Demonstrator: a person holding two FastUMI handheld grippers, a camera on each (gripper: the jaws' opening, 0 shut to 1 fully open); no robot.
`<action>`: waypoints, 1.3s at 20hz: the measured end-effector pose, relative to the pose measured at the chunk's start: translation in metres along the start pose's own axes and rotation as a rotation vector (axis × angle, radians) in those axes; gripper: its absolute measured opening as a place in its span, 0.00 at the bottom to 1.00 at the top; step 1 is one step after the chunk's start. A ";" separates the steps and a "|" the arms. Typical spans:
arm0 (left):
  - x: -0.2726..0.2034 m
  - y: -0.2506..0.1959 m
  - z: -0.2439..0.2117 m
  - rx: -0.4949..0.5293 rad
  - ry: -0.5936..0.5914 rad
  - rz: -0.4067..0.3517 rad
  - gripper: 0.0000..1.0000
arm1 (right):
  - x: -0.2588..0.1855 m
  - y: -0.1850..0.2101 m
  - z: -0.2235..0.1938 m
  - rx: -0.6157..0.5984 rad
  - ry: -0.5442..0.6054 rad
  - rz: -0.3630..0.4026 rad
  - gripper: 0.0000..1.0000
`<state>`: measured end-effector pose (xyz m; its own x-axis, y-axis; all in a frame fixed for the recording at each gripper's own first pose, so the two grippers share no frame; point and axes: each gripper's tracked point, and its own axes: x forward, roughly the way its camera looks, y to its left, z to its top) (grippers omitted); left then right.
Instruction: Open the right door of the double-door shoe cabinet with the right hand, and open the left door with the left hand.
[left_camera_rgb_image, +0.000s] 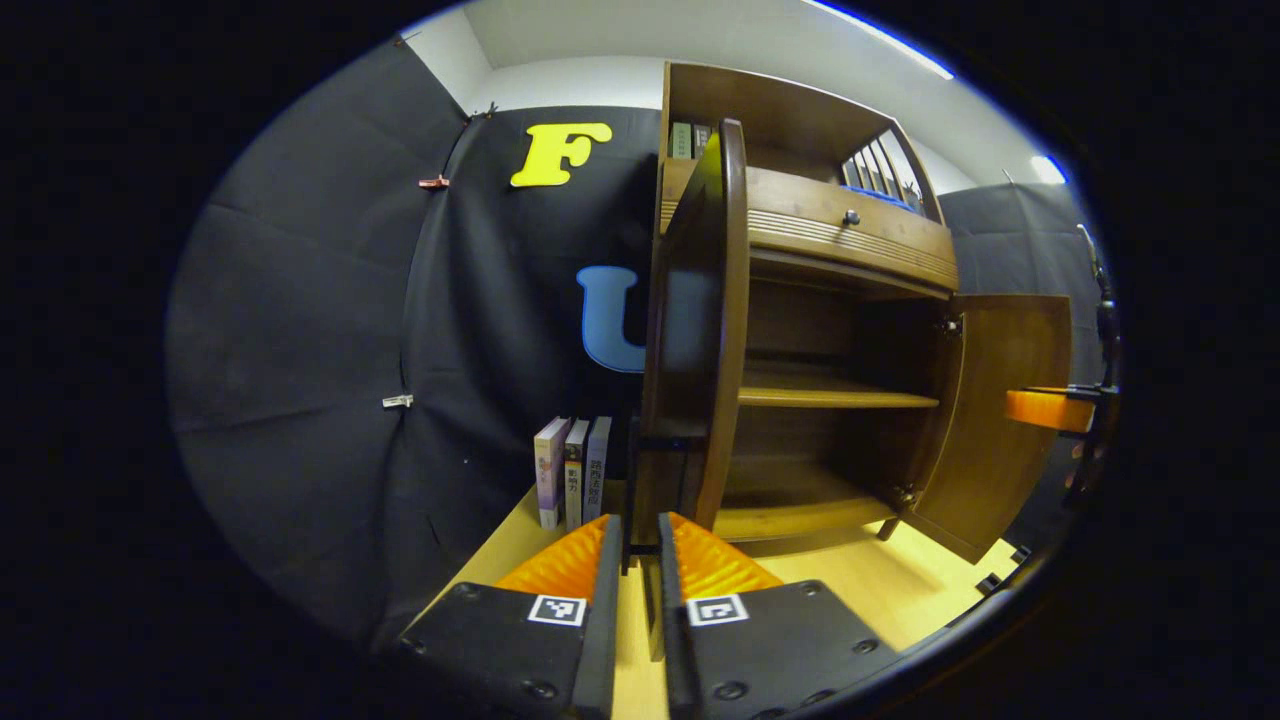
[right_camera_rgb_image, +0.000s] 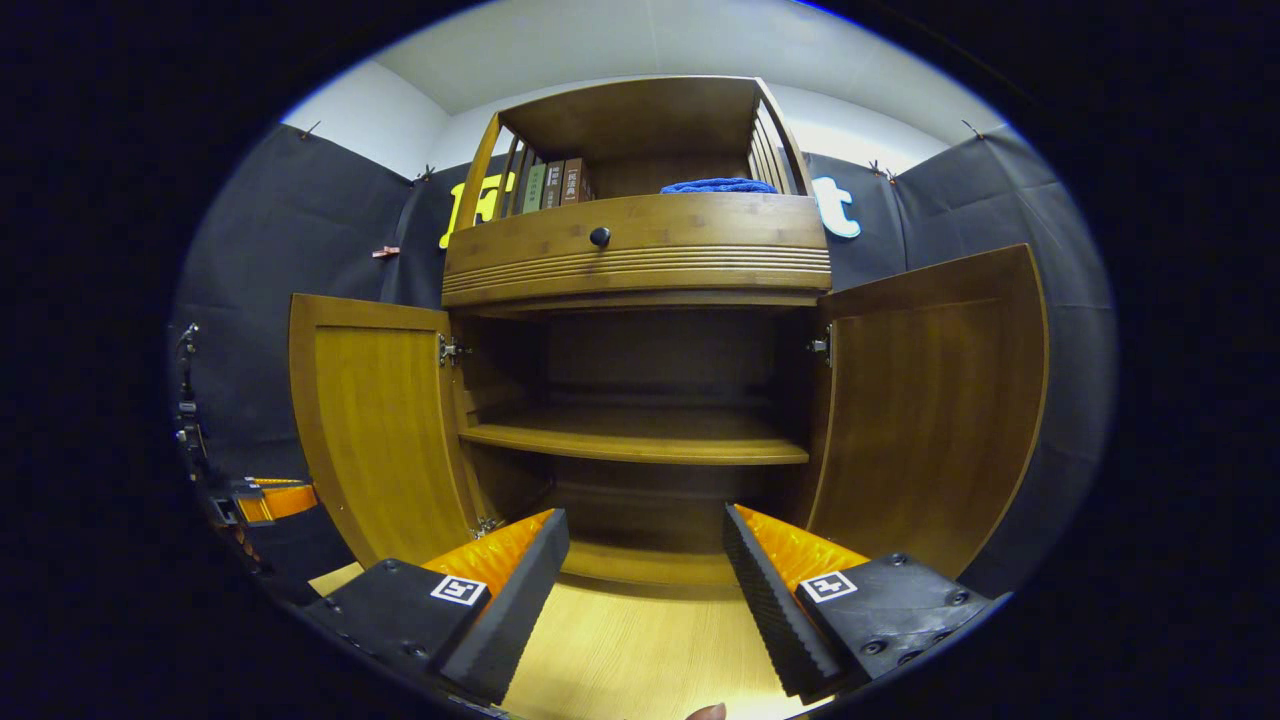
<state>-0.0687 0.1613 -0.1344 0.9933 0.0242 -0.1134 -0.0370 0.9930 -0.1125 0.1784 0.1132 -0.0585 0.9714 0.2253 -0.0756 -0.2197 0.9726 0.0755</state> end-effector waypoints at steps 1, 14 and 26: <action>-0.007 -0.008 0.004 -0.014 -0.023 -0.014 0.28 | 0.000 0.001 0.000 0.003 0.000 0.004 0.98; 0.000 -0.098 0.033 0.080 -0.080 -0.052 0.94 | 0.005 -0.004 0.006 -0.003 -0.030 -0.001 0.98; 0.038 -0.157 0.041 0.099 -0.066 -0.058 0.94 | 0.008 -0.014 0.012 -0.002 -0.061 -0.057 0.98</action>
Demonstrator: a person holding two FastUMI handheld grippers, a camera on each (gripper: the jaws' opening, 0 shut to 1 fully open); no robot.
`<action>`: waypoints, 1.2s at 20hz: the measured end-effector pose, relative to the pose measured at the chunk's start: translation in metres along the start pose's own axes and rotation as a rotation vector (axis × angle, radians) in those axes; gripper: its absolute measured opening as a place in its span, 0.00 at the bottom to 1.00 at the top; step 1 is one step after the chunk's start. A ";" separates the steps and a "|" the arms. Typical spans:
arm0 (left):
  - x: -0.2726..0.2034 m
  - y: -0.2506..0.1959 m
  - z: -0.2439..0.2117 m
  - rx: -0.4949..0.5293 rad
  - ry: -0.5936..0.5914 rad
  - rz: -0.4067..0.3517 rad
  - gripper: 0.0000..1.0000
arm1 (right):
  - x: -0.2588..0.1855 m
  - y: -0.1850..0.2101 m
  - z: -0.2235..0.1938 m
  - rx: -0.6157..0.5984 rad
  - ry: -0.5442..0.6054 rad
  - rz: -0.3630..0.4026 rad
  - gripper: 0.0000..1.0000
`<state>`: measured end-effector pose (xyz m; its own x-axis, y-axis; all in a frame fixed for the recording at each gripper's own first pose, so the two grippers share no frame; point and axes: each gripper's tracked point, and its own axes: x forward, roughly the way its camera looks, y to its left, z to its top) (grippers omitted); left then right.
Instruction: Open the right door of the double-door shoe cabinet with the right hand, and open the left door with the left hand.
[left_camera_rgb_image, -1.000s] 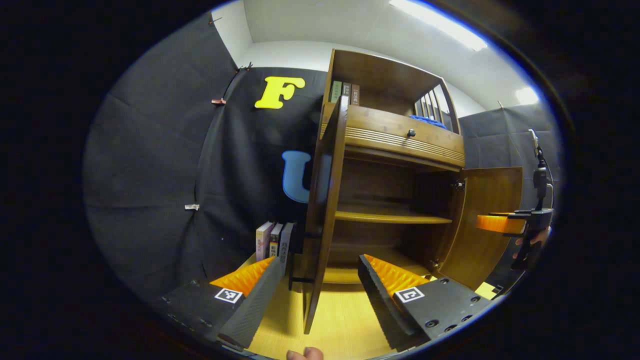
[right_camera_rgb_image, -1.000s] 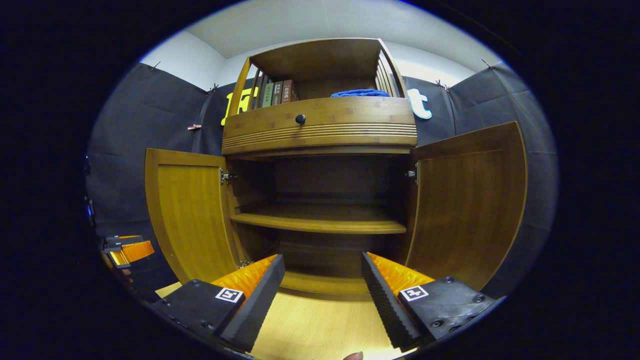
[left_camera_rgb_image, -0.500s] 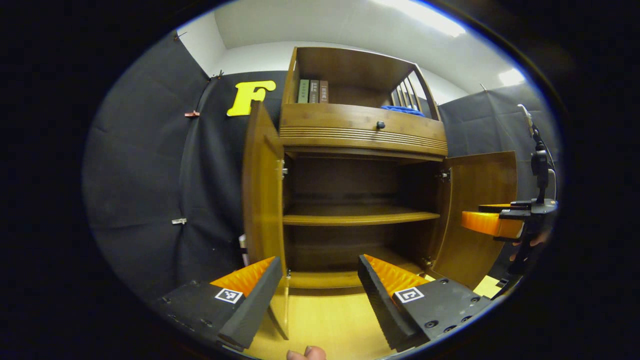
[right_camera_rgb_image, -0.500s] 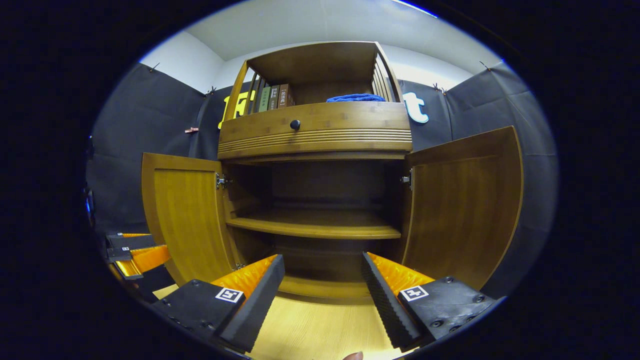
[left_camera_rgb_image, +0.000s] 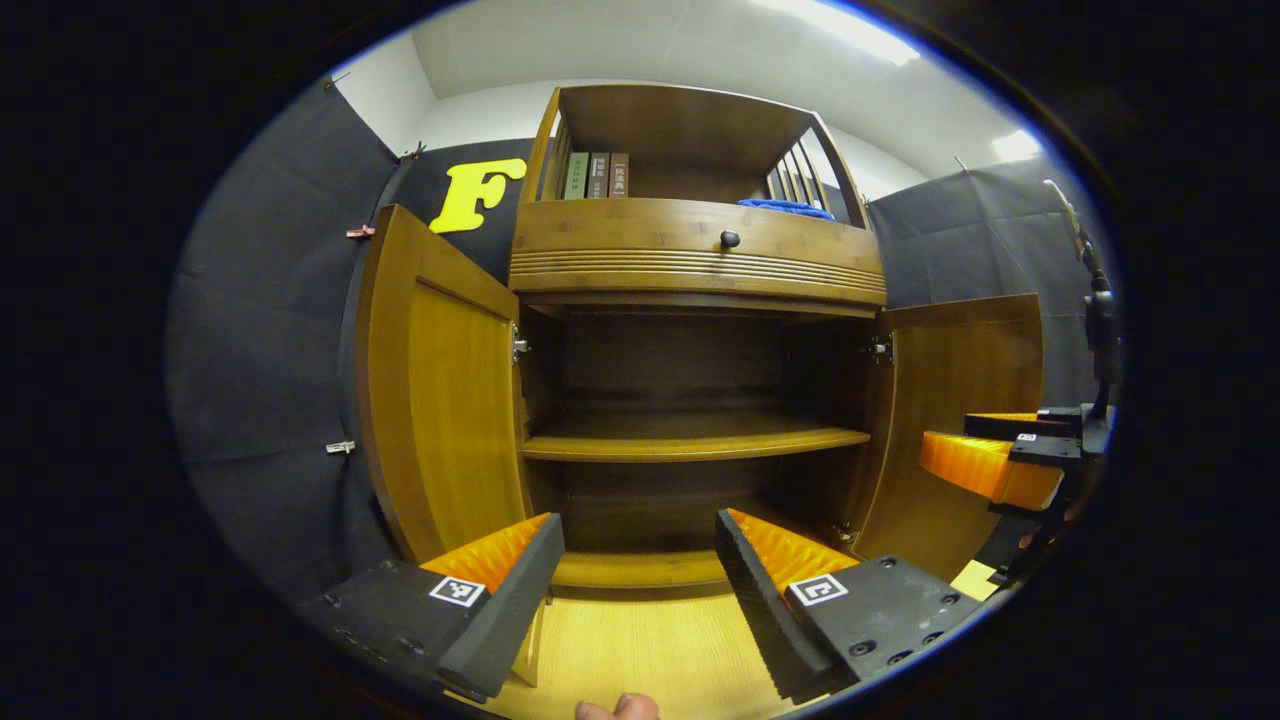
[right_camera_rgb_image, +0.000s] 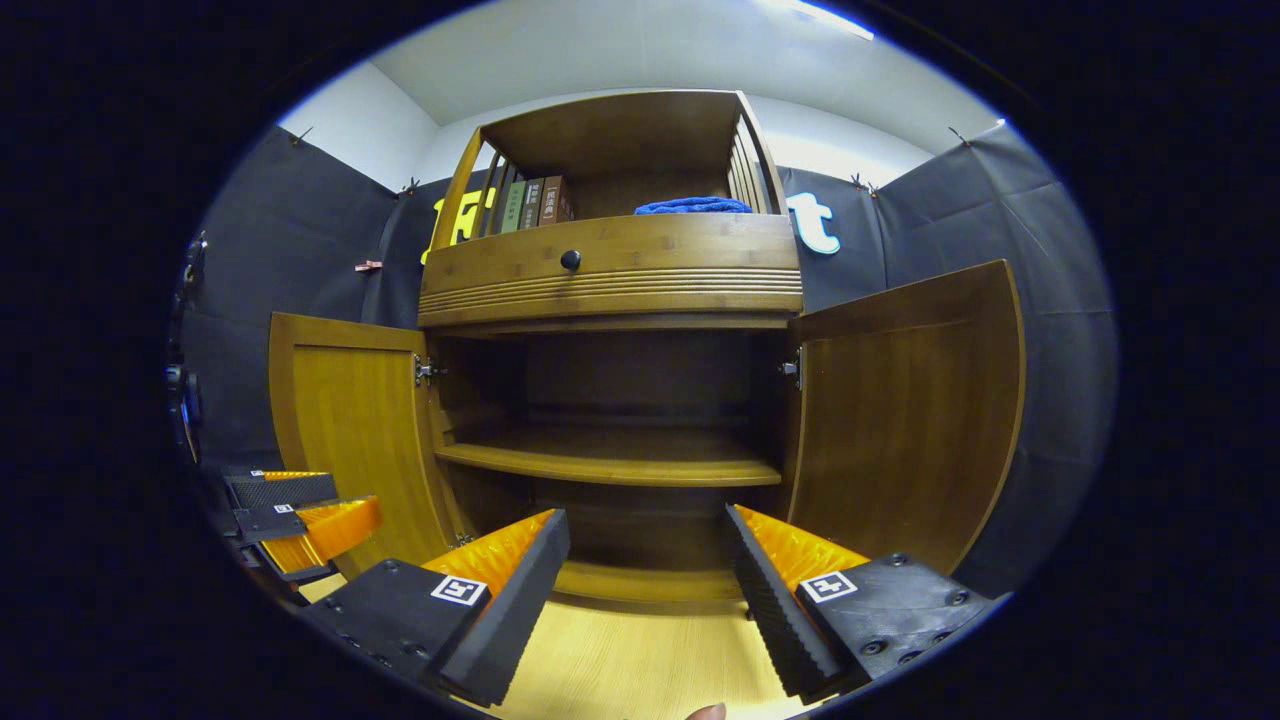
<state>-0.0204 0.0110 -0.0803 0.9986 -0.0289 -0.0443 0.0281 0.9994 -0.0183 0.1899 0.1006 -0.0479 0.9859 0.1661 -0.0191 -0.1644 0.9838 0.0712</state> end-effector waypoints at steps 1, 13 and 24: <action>0.001 0.001 0.001 0.004 0.000 0.008 0.94 | 0.000 0.000 0.000 0.002 -0.001 -0.003 0.98; 0.007 0.005 0.019 0.015 -0.030 0.031 0.94 | 0.001 -0.004 0.001 -0.008 -0.007 -0.034 0.98; 0.007 -0.001 0.018 0.027 -0.027 0.010 0.92 | 0.000 -0.004 0.001 -0.017 -0.002 -0.034 0.98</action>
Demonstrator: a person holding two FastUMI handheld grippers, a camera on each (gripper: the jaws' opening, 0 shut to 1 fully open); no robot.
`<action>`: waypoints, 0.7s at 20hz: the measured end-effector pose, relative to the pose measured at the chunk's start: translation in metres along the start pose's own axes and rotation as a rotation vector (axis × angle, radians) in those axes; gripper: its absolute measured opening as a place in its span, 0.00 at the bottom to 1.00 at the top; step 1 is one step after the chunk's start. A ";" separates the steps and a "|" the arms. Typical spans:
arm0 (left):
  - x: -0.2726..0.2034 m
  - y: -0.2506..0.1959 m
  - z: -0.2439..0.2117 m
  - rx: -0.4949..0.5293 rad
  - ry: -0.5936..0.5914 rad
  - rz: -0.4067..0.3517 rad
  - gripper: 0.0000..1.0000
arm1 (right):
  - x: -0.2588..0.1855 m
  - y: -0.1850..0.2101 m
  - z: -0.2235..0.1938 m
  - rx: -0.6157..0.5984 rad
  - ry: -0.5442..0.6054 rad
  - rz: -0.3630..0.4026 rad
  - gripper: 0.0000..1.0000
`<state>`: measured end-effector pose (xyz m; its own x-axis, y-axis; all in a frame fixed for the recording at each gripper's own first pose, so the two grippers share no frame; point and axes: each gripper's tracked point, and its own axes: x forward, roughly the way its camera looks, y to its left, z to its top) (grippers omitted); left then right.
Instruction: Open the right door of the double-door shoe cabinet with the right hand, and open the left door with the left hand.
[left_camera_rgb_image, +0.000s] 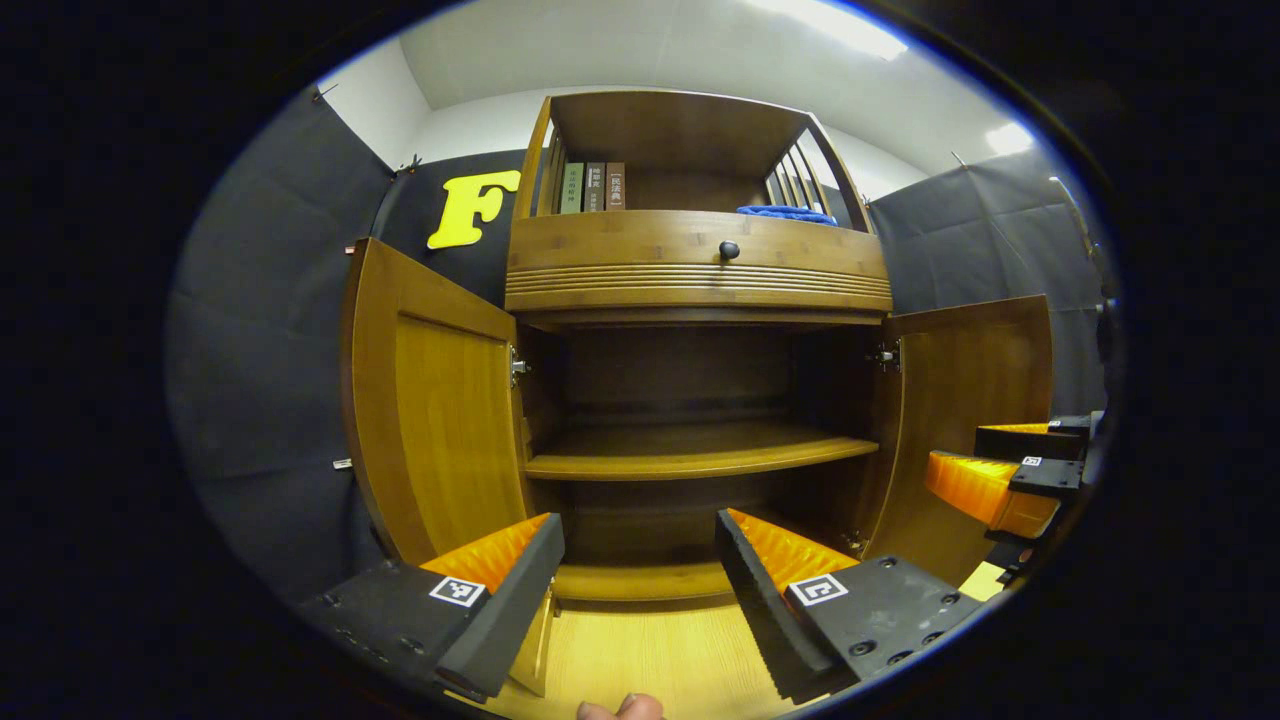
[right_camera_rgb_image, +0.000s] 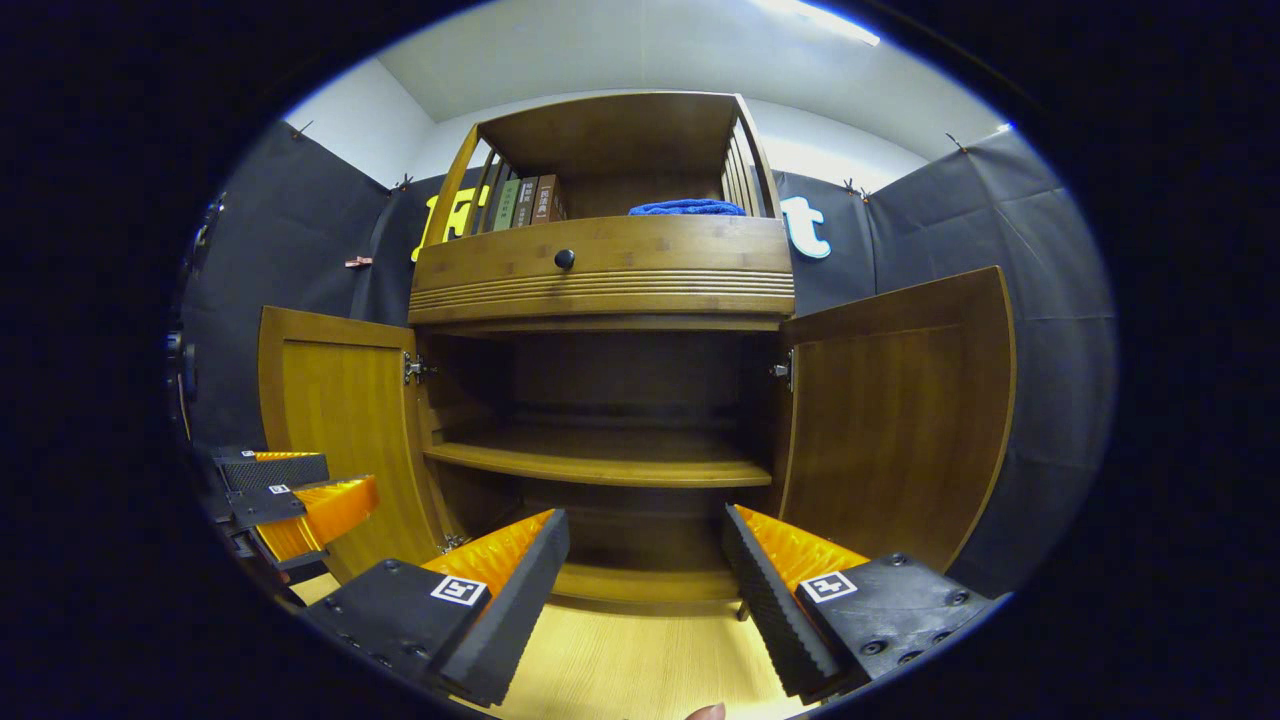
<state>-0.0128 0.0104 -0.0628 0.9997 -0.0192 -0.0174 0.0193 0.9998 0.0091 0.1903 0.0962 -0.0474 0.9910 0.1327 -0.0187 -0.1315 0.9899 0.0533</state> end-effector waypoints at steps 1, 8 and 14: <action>0.000 0.000 0.000 0.000 0.001 -0.003 0.94 | 0.000 0.000 0.000 -0.002 0.000 0.000 0.98; -0.002 0.000 -0.002 0.002 0.005 -0.002 0.92 | -0.001 0.000 0.001 0.001 -0.001 -0.001 0.98; -0.006 0.001 -0.001 0.002 0.002 0.002 0.92 | -0.001 0.000 0.002 0.004 -0.005 -0.003 0.98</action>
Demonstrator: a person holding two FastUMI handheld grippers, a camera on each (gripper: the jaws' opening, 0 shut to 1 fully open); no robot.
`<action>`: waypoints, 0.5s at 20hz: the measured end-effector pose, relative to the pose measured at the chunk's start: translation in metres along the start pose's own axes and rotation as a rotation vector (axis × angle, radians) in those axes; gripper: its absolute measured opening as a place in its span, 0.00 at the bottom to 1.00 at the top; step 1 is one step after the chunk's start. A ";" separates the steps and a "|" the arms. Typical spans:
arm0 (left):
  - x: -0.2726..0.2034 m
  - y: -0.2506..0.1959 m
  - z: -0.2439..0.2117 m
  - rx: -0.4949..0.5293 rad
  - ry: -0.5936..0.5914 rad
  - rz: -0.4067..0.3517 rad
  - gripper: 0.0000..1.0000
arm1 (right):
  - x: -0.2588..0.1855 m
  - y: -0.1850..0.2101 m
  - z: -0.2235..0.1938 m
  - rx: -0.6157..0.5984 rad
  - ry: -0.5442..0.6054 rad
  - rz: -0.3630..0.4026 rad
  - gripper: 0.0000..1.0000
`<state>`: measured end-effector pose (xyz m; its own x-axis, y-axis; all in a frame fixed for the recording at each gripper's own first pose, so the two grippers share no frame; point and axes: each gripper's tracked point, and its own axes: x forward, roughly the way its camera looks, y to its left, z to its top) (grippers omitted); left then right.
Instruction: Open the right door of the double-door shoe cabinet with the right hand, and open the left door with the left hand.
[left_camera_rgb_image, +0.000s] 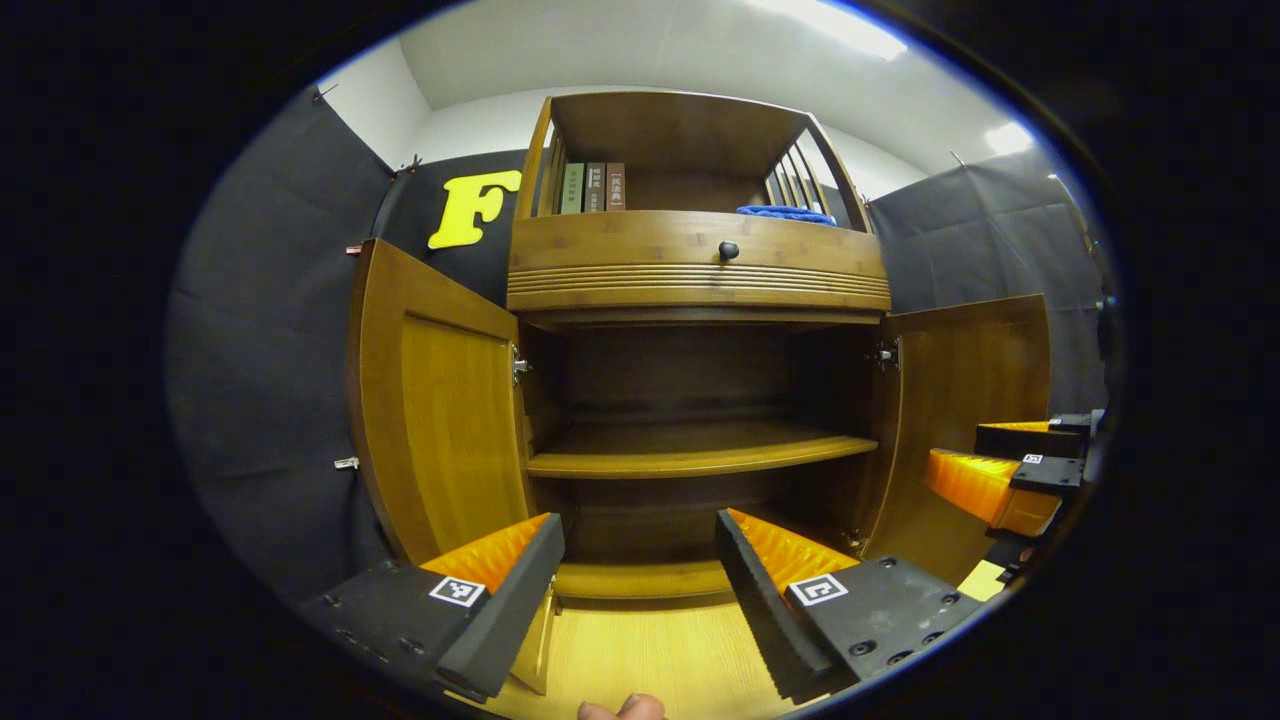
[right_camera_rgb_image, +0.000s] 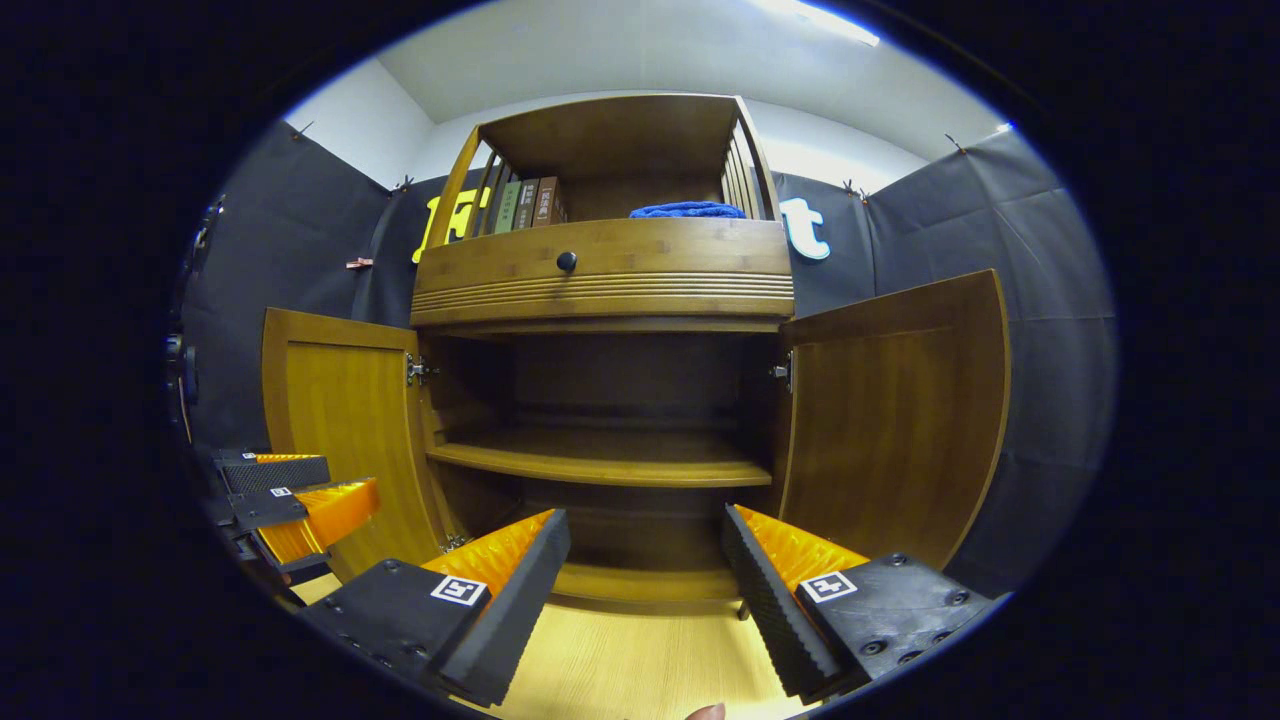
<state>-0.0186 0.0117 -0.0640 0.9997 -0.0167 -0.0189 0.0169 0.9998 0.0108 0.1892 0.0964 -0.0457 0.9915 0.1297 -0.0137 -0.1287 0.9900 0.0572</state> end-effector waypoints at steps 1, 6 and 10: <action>0.000 0.000 0.001 0.001 0.000 0.001 0.94 | 0.000 0.000 0.000 0.002 0.000 0.001 0.98; -0.001 0.002 0.001 0.003 0.001 0.004 0.94 | 0.001 0.000 0.000 0.008 0.001 -0.001 0.98; 0.002 0.003 0.001 -0.002 0.001 0.017 0.94 | 0.001 0.004 0.001 0.013 -0.002 0.014 0.96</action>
<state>-0.0168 0.0142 -0.0626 0.9998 0.0003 -0.0201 -0.0001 1.0000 0.0089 0.1894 0.1000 -0.0446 0.9897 0.1430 -0.0108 -0.1419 0.9874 0.0703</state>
